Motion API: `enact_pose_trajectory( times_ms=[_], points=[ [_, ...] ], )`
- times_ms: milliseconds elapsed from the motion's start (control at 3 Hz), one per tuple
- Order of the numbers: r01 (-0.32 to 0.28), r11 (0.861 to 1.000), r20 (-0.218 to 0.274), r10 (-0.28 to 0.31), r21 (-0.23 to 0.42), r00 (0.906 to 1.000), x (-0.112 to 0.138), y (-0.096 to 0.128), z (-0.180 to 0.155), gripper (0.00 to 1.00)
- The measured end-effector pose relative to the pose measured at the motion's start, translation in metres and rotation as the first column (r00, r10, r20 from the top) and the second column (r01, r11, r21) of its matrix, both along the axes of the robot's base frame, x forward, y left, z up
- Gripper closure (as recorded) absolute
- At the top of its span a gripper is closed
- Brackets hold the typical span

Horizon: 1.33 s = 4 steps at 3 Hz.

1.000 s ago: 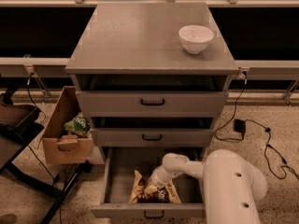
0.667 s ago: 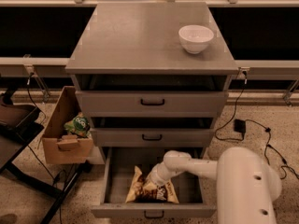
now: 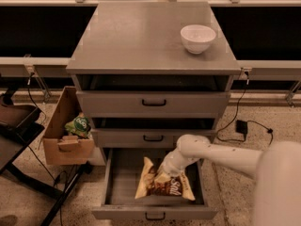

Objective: Pick brown chip bag from bottom drawer and place on counter

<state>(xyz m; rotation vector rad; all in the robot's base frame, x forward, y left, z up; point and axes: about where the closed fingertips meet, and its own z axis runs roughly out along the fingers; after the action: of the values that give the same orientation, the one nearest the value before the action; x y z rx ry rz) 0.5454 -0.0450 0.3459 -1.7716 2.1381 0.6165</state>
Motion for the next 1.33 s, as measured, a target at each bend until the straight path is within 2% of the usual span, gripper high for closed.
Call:
enact_pose_trajectory(
  times_ms=[333,667,1000,1333],
  points=[
    [0.053,0.998,-0.05,-0.055,-0.043,0.9972,-0.004,-0.042,0.084,1.0],
    [0.056,0.995,-0.123,-0.066,-0.086,0.9901,-0.011,-0.073,0.15,1.0],
    [0.058,0.995,-0.114,-0.068,-0.084,0.9912,-0.007,-0.069,0.15,1.0],
    [0.045,0.995,-0.062,-0.051,-0.093,0.9968,-0.005,-0.043,0.197,1.0]
  ],
)
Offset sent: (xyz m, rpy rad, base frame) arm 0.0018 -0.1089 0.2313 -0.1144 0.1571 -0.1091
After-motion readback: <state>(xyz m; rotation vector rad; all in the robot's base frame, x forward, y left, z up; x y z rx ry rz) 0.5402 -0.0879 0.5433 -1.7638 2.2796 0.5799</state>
